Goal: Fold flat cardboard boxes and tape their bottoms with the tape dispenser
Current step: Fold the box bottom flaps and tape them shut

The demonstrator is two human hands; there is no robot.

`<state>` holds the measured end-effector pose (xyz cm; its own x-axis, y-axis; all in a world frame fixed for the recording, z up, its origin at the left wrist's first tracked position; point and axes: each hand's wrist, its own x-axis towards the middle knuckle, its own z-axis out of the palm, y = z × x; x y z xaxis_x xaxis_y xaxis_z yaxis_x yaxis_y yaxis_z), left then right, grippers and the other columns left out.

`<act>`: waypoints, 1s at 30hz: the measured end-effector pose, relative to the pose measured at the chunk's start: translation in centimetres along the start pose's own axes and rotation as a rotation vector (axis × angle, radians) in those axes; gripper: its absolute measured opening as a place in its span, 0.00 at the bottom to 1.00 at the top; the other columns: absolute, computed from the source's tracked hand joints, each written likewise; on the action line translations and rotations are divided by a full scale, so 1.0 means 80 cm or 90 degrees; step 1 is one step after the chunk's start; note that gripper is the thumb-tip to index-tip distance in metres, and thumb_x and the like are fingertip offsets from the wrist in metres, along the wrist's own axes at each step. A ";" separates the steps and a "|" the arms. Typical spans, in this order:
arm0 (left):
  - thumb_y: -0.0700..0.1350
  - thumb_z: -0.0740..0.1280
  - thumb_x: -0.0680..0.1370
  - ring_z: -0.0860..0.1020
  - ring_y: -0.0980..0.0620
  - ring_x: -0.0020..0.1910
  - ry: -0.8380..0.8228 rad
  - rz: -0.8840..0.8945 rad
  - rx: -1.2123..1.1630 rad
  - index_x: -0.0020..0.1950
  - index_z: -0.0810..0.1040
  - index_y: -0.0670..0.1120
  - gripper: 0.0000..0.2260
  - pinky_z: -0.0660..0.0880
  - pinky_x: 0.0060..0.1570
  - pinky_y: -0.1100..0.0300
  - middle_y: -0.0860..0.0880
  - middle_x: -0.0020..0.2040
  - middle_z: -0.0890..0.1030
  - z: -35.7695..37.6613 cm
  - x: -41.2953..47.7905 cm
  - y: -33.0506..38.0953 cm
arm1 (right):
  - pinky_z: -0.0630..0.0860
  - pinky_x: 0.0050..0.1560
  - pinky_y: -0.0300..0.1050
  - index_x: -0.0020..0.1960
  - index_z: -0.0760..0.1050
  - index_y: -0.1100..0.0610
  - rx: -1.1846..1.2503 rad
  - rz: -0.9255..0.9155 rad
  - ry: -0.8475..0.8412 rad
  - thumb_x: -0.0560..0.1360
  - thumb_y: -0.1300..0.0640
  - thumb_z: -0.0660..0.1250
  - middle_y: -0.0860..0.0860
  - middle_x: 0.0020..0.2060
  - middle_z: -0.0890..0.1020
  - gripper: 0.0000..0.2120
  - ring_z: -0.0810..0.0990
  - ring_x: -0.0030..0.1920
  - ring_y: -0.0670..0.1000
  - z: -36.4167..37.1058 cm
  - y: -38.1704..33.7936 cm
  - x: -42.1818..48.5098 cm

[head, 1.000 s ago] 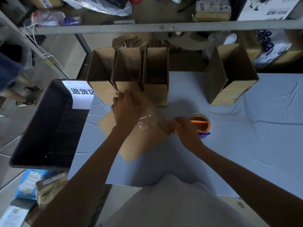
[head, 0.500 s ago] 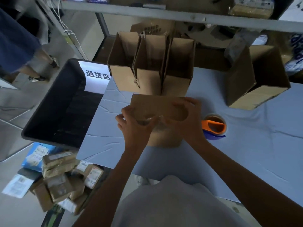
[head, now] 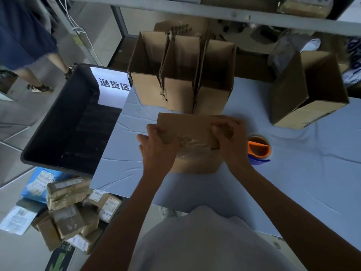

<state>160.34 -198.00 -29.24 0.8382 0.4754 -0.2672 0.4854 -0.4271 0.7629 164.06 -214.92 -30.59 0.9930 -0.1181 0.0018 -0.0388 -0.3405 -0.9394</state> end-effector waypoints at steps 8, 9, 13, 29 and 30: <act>0.59 0.72 0.69 0.73 0.43 0.47 -0.007 0.053 0.121 0.52 0.63 0.53 0.23 0.77 0.43 0.50 0.48 0.50 0.64 -0.008 0.000 0.004 | 0.72 0.47 0.25 0.53 0.76 0.54 -0.073 -0.026 -0.056 0.61 0.59 0.80 0.49 0.58 0.65 0.23 0.70 0.52 0.36 0.003 0.000 0.001; 0.57 0.71 0.70 0.74 0.43 0.47 -0.008 0.047 0.117 0.52 0.64 0.53 0.20 0.77 0.43 0.50 0.48 0.50 0.65 -0.009 0.000 0.003 | 0.76 0.47 0.31 0.52 0.76 0.55 -0.038 -0.008 -0.064 0.64 0.62 0.77 0.49 0.58 0.65 0.19 0.70 0.53 0.37 0.002 0.000 0.002; 0.50 0.70 0.73 0.74 0.44 0.48 -0.006 0.038 0.101 0.52 0.66 0.53 0.15 0.74 0.41 0.53 0.48 0.51 0.65 -0.008 0.002 0.007 | 0.78 0.54 0.44 0.51 0.76 0.52 -0.035 -0.007 -0.071 0.69 0.58 0.74 0.46 0.55 0.64 0.12 0.70 0.55 0.39 -0.001 -0.001 0.005; 0.59 0.69 0.71 0.71 0.44 0.48 0.012 0.026 0.193 0.57 0.67 0.49 0.22 0.70 0.42 0.52 0.46 0.51 0.65 -0.002 0.004 0.019 | 0.68 0.40 0.27 0.51 0.69 0.53 -0.189 -0.041 -0.048 0.58 0.45 0.80 0.48 0.56 0.61 0.29 0.68 0.45 0.36 0.014 -0.012 0.003; 0.56 0.69 0.72 0.73 0.44 0.48 0.014 0.023 0.187 0.56 0.67 0.50 0.18 0.70 0.42 0.52 0.46 0.51 0.65 -0.005 0.007 0.018 | 0.70 0.42 0.26 0.51 0.70 0.54 -0.160 -0.033 -0.060 0.61 0.50 0.80 0.49 0.56 0.62 0.26 0.67 0.47 0.36 0.012 -0.010 0.006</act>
<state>161.39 -198.06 -28.05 0.8524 0.4705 -0.2279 0.5088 -0.6465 0.5684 164.65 -213.82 -30.14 0.9999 -0.0111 0.0047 -0.0024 -0.5664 -0.8241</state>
